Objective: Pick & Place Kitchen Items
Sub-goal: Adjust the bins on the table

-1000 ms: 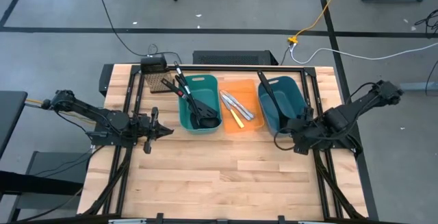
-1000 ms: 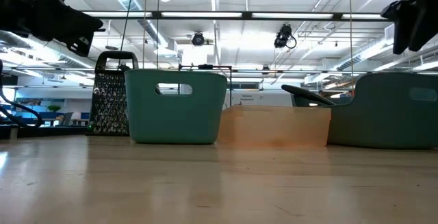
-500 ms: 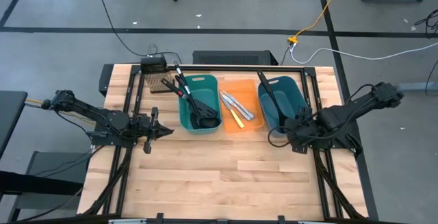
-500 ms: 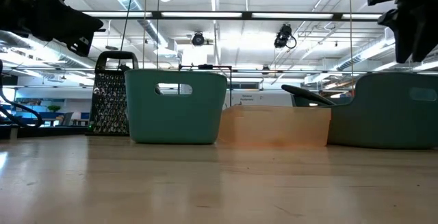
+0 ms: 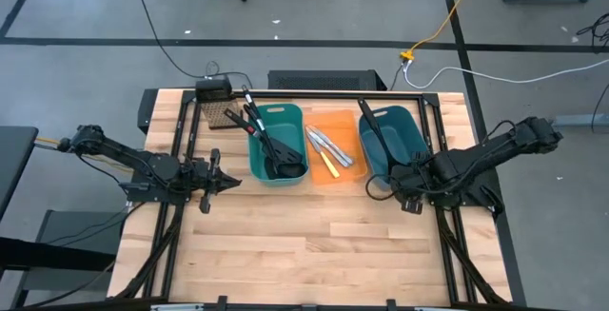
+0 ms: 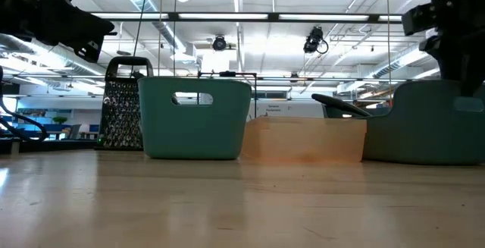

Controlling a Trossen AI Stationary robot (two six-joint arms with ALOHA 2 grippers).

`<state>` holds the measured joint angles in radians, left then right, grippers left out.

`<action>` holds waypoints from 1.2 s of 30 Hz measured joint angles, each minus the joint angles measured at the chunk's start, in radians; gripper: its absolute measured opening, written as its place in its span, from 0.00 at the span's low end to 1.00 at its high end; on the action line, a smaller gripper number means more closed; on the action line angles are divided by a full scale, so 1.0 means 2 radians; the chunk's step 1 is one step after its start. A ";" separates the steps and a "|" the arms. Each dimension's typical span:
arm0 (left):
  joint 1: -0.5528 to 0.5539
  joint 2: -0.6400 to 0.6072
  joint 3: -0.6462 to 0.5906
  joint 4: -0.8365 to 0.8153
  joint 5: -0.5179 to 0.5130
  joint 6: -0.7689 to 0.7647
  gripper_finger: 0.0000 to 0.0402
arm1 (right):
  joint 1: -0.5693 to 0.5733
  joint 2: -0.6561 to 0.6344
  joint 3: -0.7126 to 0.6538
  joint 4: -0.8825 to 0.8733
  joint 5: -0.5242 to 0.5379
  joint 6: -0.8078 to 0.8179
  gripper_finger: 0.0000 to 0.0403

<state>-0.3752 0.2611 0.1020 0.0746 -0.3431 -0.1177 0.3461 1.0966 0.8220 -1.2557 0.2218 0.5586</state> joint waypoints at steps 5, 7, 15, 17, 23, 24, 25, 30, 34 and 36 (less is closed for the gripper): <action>0.000 0.000 0.000 0.000 0.000 0.000 0.03 | -0.014 0.000 -0.022 0.031 -0.027 -0.009 0.43; 0.000 0.000 0.000 0.000 0.000 0.000 0.03 | -0.020 0.000 -0.029 0.047 -0.037 -0.009 0.38; 0.000 0.000 0.000 0.000 0.000 0.000 0.03 | -0.032 0.000 -0.033 0.077 -0.043 -0.009 0.18; 0.000 0.000 0.000 0.000 0.000 0.000 0.03 | -0.035 0.000 -0.033 0.082 -0.042 -0.011 0.14; 0.000 0.000 0.000 0.000 0.000 0.000 0.03 | -0.045 0.000 -0.033 0.095 -0.042 -0.008 0.08; 0.000 0.000 0.000 0.000 0.000 0.000 0.03 | -0.047 0.000 -0.033 0.099 -0.042 -0.008 0.08; 0.000 0.000 0.000 0.000 0.000 0.000 0.03 | -0.048 0.000 -0.033 0.101 -0.042 -0.009 0.08; 0.000 0.000 0.000 0.000 0.000 0.000 0.03 | -0.052 0.000 -0.033 0.101 -0.042 -0.014 0.08; 0.000 0.000 0.000 0.000 0.000 0.000 0.03 | -0.052 0.000 -0.033 0.101 -0.042 -0.026 0.08; 0.000 0.000 0.000 0.000 0.000 0.000 0.03 | -0.052 0.000 -0.033 0.101 -0.042 -0.033 0.08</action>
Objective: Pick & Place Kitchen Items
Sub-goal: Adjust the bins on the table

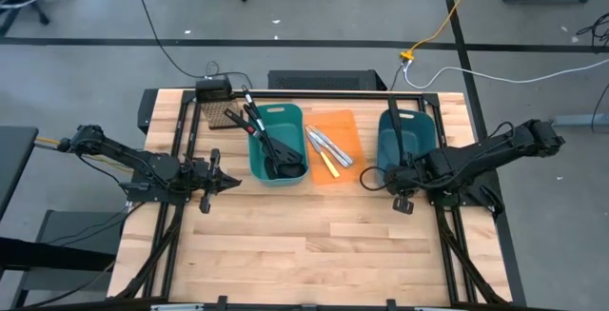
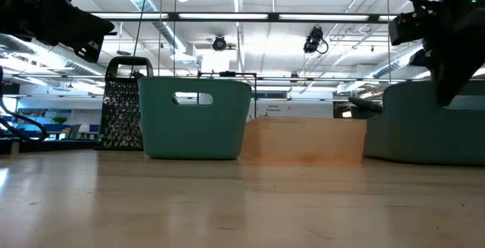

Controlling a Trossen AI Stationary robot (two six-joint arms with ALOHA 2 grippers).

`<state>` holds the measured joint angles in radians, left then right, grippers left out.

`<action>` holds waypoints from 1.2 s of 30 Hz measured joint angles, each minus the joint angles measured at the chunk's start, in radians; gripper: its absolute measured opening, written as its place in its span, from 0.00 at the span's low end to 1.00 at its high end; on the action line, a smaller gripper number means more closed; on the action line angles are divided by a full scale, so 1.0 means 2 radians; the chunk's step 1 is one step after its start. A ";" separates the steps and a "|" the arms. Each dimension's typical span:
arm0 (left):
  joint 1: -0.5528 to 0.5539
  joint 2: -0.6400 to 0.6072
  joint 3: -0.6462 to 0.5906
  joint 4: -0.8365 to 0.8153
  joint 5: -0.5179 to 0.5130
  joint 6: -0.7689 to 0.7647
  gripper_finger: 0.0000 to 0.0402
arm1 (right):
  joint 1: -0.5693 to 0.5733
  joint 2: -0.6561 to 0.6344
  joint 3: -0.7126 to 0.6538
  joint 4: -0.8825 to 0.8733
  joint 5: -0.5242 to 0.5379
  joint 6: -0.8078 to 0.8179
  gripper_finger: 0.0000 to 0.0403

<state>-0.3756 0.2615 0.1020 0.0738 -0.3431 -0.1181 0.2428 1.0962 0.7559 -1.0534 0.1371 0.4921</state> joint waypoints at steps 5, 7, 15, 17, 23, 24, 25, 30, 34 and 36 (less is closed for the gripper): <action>0.000 0.000 0.000 0.000 0.000 0.000 0.03 | 0.000 0.000 0.000 0.000 0.001 -0.012 0.09; 0.000 0.000 0.000 0.000 0.000 0.000 0.03 | 0.000 0.000 0.000 0.001 0.001 -0.017 0.10; 0.000 0.000 0.000 0.000 0.000 0.000 0.03 | 0.000 0.000 0.000 0.005 0.001 -0.020 0.34; 0.000 0.000 0.000 0.000 0.000 0.000 0.03 | 0.000 0.000 0.000 0.005 0.002 -0.020 0.41; 0.000 0.000 0.000 0.000 0.000 -0.001 0.03 | 0.000 0.000 0.000 0.006 0.005 -0.019 0.57; 0.000 0.000 0.000 0.000 0.000 0.000 0.03 | 0.000 0.000 0.000 0.007 0.010 -0.019 0.59; 0.000 0.000 0.000 0.000 0.000 0.000 0.03 | 0.000 0.000 0.001 0.007 0.015 -0.019 0.60; 0.000 0.000 0.000 0.000 0.000 -0.001 0.03 | 0.000 0.000 0.001 0.009 0.032 -0.026 0.64; 0.000 0.000 0.000 -0.001 0.000 -0.001 0.03 | 0.000 0.000 0.019 0.001 0.037 -0.032 0.64; 0.000 0.000 0.000 -0.001 0.000 -0.001 0.03 | 0.000 0.000 0.039 -0.006 0.042 -0.038 0.64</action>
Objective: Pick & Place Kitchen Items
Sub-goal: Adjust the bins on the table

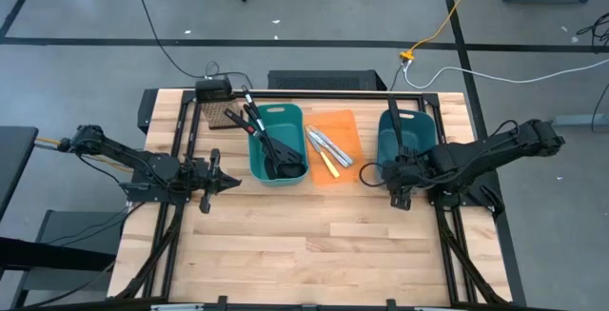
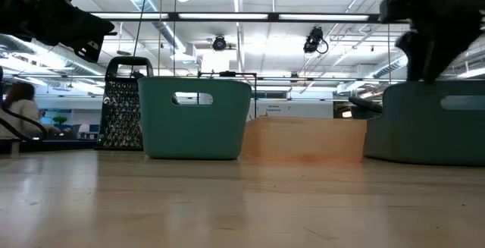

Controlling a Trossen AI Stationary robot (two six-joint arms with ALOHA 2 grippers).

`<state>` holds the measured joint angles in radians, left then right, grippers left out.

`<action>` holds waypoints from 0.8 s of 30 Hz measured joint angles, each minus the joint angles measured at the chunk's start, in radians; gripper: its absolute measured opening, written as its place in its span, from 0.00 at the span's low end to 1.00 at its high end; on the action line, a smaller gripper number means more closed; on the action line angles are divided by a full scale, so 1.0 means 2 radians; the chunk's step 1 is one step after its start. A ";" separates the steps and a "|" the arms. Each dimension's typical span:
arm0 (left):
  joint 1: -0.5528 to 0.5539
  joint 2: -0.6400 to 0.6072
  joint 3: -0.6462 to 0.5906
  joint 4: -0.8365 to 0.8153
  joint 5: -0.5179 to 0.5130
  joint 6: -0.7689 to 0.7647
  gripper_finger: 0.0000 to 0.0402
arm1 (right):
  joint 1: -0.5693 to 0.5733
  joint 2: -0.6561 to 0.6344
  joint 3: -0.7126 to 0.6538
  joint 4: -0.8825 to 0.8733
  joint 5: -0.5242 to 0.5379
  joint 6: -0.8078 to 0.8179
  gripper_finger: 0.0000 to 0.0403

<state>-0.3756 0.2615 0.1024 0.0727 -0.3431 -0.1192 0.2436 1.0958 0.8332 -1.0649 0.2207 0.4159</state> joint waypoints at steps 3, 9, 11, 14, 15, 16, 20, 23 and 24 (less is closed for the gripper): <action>0.000 0.000 0.000 0.000 0.000 0.000 0.03 | 0.000 0.000 0.035 0.004 0.011 -0.009 0.64; 0.000 0.000 0.000 -0.001 0.000 0.000 0.03 | -0.005 0.016 0.070 0.042 0.051 -0.050 0.64; 0.000 0.000 0.000 -0.001 0.000 0.000 0.03 | -0.012 0.032 0.073 0.062 0.049 -0.064 0.64; 0.000 0.000 0.000 -0.001 0.000 0.000 0.03 | -0.027 0.066 0.079 0.099 0.042 -0.088 0.64; 0.000 0.000 0.000 -0.001 0.000 0.000 0.03 | -0.031 0.079 0.083 0.110 0.041 -0.099 0.64; 0.000 0.000 0.000 -0.001 0.000 0.000 0.03 | -0.036 0.090 0.086 0.121 0.041 -0.109 0.64; 0.000 0.000 0.000 -0.001 0.000 0.000 0.03 | -0.054 0.133 0.096 0.152 0.037 -0.154 0.64; 0.000 0.000 0.000 -0.001 0.000 0.000 0.03 | -0.074 0.159 0.100 0.156 0.037 -0.175 0.64; 0.000 0.000 0.000 -0.002 0.000 0.000 0.03 | -0.082 0.166 0.100 0.157 0.031 -0.179 0.64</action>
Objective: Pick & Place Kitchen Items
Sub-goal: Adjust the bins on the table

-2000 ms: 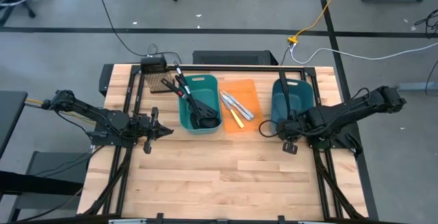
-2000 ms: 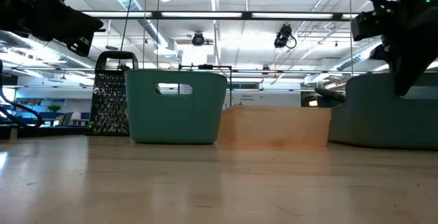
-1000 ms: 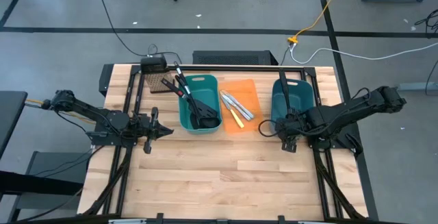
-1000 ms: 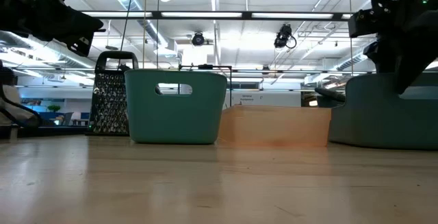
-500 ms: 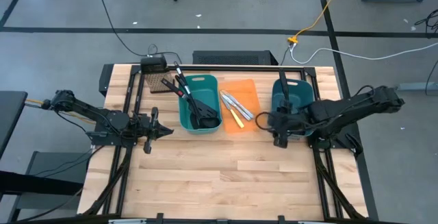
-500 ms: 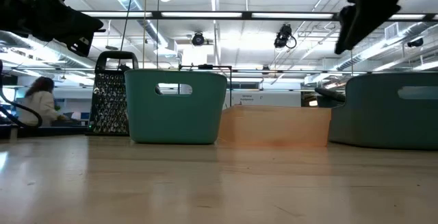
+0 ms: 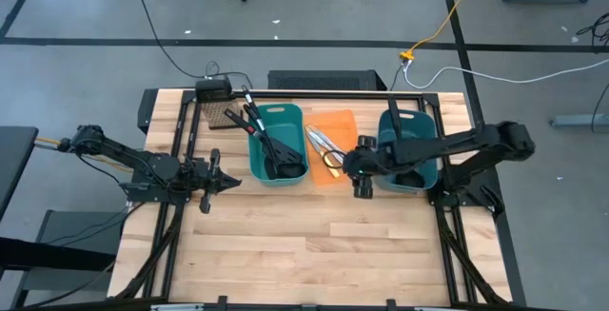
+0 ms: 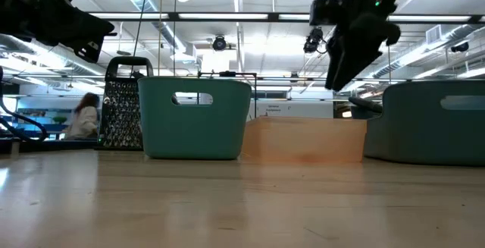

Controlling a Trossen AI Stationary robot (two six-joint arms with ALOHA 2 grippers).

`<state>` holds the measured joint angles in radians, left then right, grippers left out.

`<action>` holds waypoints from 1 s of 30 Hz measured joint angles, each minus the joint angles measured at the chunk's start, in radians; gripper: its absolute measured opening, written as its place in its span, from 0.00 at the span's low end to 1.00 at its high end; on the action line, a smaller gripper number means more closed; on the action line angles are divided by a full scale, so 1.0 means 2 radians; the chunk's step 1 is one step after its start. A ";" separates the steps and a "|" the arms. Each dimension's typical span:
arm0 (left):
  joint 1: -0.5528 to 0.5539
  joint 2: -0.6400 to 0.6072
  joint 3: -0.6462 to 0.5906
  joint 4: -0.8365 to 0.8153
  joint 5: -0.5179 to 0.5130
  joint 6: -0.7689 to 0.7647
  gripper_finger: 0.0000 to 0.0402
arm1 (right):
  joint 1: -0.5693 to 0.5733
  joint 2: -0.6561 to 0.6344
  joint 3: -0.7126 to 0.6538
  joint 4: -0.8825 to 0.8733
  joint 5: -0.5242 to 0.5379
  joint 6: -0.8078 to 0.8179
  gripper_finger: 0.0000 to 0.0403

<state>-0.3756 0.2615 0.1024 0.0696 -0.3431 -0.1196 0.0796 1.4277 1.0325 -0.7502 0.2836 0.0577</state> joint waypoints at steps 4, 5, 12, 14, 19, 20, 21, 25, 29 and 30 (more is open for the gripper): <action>0.000 0.000 0.000 -0.002 0.000 0.000 0.03 | -0.025 0.031 0.000 0.012 -0.034 -0.018 0.64; 0.000 0.000 0.000 -0.004 0.000 0.000 0.03 | -0.028 0.038 0.000 0.016 -0.038 -0.023 0.64; 0.000 0.000 0.000 -0.010 0.000 0.000 0.03 | -0.040 0.076 0.000 0.029 -0.051 -0.038 0.61; 0.000 0.000 0.000 -0.010 0.000 0.000 0.03 | -0.040 0.081 0.000 0.029 -0.049 -0.037 0.58; 0.000 0.000 0.000 -0.012 0.000 0.000 0.03 | -0.042 0.094 0.000 0.033 -0.048 -0.037 0.51; 0.000 0.000 0.000 -0.012 0.000 0.000 0.03 | -0.043 0.096 0.000 0.033 -0.049 -0.037 0.50; 0.000 0.000 0.000 -0.012 0.000 0.000 0.03 | -0.043 0.099 0.000 0.033 -0.048 -0.037 0.49; 0.000 0.000 0.000 -0.012 0.000 0.000 0.03 | -0.049 0.103 0.000 0.032 -0.048 -0.037 0.46; 0.000 0.000 0.000 -0.012 0.000 0.000 0.03 | -0.052 0.103 0.000 0.034 -0.059 -0.028 0.45; 0.000 0.000 0.000 -0.012 0.000 0.000 0.03 | -0.053 0.103 0.000 0.035 -0.064 -0.026 0.44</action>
<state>-0.3756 0.2615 0.1024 0.0463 -0.3431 -0.1200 -0.0260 1.6341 1.0328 -0.6808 0.1552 0.0049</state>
